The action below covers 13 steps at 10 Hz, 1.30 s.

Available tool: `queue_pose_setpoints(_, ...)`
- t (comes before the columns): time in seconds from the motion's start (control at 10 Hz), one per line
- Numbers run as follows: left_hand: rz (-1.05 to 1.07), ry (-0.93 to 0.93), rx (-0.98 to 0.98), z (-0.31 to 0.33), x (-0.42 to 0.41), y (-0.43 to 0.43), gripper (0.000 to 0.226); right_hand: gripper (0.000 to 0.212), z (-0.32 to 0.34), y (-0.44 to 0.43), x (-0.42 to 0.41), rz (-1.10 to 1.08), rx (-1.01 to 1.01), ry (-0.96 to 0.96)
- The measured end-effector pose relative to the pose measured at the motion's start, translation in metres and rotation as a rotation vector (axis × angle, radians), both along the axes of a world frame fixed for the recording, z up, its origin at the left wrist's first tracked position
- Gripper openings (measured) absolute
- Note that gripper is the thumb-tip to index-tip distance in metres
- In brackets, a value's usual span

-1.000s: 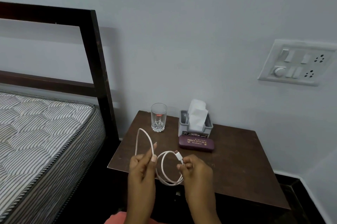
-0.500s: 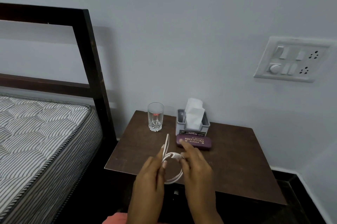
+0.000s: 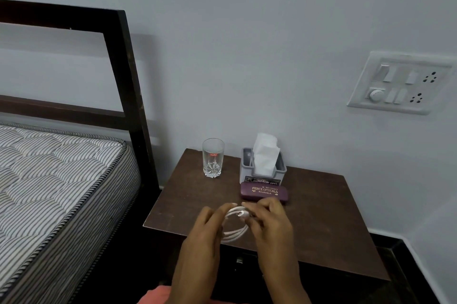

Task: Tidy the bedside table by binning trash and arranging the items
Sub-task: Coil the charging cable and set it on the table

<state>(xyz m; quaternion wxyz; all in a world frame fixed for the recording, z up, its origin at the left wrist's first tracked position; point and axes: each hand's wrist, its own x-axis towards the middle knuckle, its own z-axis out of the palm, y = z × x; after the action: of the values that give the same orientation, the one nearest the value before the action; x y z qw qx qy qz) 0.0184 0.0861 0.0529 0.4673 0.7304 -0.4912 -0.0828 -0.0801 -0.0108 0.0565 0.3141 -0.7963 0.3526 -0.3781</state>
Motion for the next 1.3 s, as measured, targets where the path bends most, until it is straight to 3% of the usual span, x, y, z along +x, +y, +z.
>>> queue_pose_setpoints(0.1, 0.011, 0.045, -0.1, -0.009, 0.003, -0.004, 0.05, 0.016, -0.001, -0.004, 0.001, -0.035, -0.032, -0.027)
queue_pose_setpoints(0.2, 0.017, 0.148, -0.158, -0.013, 0.004, -0.006, 0.047, 0.022, -0.001, -0.003, 0.0, 0.021, 0.097, -0.068)
queue_pose_setpoints(0.3, 0.131, 0.359, -0.248, -0.013, 0.005, -0.01, 0.039, 0.029, 0.0, -0.003, 0.0, -0.048, 0.23, -0.187)
queue_pose_setpoints(0.4, 0.217, 0.698, -0.35, -0.002, 0.005, -0.01, 0.017, 0.018, 0.001, -0.007, 0.0, -0.161, 0.424, -0.378)
queue_pose_setpoints(0.5, -0.02, 0.953, -0.144, 0.009, -0.002, -0.006, 0.043, 0.013, 0.005, -0.008, 0.0, -0.216, 0.68, -0.644)
queue_pose_setpoints(0.6, -0.159, 1.016, 0.218, 0.003, -0.015, -0.011, 0.046, 0.01, 0.008, -0.006, -0.002, -0.227, 0.842, -0.808)
queue_pose_setpoints(0.7, -0.002, 1.191, 0.109, -0.005, -0.013, -0.017, 0.028, 0.014, 0.007, -0.001, -0.001, -0.184, 0.98, -0.822)
queue_pose_setpoints(0.8, 0.137, 1.3, -0.213, -0.003, 0.002, -0.015, 0.024, 0.013, 0.006, 0.003, 0.001, -0.13, 1.041, -0.703)
queue_pose_setpoints(0.9, 0.222, 1.292, -0.361, -0.002, 0.014, -0.006, 0.022, 0.017, 0.006, 0.003, 0.0, -0.064, 1.04, -0.575)
queue_pose_setpoints(1.2, 0.16, 1.092, -0.321, 0.001, 0.015, -0.004, 0.022, 0.014, 0.005, 0.006, 0.003, -0.043, 0.874, -0.293)
queue_pose_setpoints(1.3, 0.114, 0.855, -0.311, 0.003, 0.01, -0.005, 0.021, 0.013, 0.003, 0.004, 0.003, -0.124, 0.719, -0.156)
